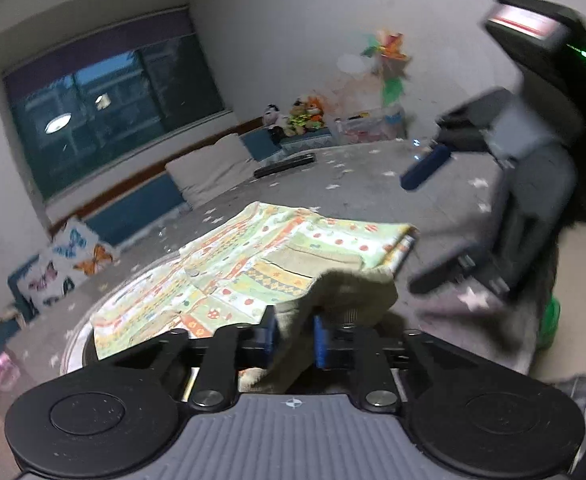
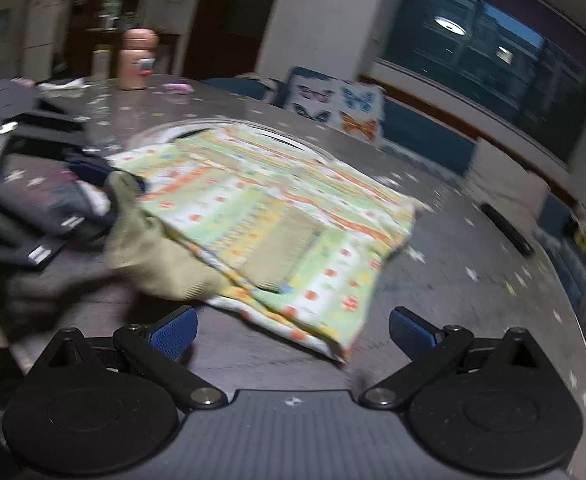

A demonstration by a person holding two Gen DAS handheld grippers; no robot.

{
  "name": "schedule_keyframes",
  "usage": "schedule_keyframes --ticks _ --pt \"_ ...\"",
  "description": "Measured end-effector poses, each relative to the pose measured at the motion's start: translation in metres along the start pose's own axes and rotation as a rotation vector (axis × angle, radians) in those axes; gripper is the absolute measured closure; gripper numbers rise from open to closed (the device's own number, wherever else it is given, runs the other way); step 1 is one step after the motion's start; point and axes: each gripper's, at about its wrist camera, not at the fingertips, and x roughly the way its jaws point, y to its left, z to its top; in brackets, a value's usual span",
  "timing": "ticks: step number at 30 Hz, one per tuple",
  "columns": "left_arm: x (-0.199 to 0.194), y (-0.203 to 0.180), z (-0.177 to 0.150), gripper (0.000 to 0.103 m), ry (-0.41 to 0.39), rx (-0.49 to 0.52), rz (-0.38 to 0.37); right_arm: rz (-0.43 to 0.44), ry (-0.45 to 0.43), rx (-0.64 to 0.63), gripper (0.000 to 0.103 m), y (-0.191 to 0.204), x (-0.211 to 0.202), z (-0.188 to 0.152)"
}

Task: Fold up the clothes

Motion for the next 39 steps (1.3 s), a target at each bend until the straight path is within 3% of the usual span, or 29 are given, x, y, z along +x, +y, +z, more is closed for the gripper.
schedule_keyframes --ticks 9,16,18,19,21,25,30,32,34,35,37,39 --pt "0.0 0.025 0.013 0.09 0.005 -0.15 0.009 0.064 -0.048 -0.075 0.027 0.028 0.019 0.018" --pt "-0.006 0.035 0.009 0.086 0.013 -0.186 0.009 0.111 -0.005 -0.023 0.079 0.026 0.044 0.029" --pt "-0.015 0.037 0.006 0.08 0.008 -0.18 0.014 0.125 -0.01 0.004 0.083 0.022 0.042 0.032" --pt "-0.019 0.037 0.005 0.061 0.011 -0.171 0.027 0.123 -0.018 0.009 0.085 0.021 0.04 0.034" --pt "-0.026 0.035 0.0 0.038 0.022 -0.144 0.071 0.122 -0.029 0.033 0.087 0.017 0.037 0.037" --pt "-0.035 0.031 -0.013 0.032 0.045 -0.07 0.123 0.118 -0.052 0.076 0.088 0.009 0.033 0.045" --pt "-0.025 0.03 -0.026 0.032 0.082 0.04 0.202 0.106 -0.076 0.086 0.089 0.005 0.032 0.051" --pt "-0.017 0.03 -0.03 0.038 0.1 0.089 0.236 0.103 -0.079 0.091 0.09 0.004 0.032 0.052" --pt "-0.009 0.031 -0.035 0.062 0.121 0.132 0.263 0.102 -0.084 0.096 0.091 0.004 0.031 0.051" --pt "-0.007 0.034 -0.037 0.067 0.132 0.125 0.261 0.101 -0.086 0.098 0.091 0.004 0.031 0.051" --pt "-0.006 0.038 -0.039 0.088 0.143 0.109 0.255 0.099 -0.091 0.103 0.093 0.004 0.03 0.051" --pt "-0.011 0.04 -0.038 0.093 0.135 0.093 0.252 0.098 -0.095 0.108 0.094 0.004 0.029 0.051"
